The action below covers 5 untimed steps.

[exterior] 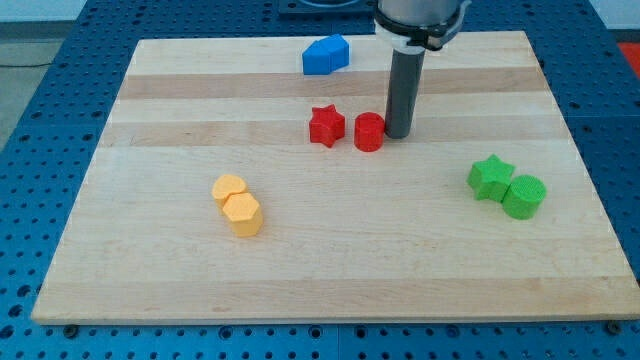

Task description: Push the red blocks to the center of the board

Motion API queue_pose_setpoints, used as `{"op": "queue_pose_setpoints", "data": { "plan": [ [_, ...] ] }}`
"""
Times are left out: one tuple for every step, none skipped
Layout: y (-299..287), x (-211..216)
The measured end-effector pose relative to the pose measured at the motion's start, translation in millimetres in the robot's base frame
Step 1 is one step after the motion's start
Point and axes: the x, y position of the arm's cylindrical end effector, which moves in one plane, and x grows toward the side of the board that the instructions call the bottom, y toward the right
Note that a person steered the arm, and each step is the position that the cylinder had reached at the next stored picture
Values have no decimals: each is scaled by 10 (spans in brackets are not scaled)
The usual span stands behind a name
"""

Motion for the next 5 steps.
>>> {"op": "queue_pose_setpoints", "data": {
  "plan": [
    [-236,68],
    [-305,110],
    [-249,65],
    [-4,-312],
    [-109,-763]
  ]
}}
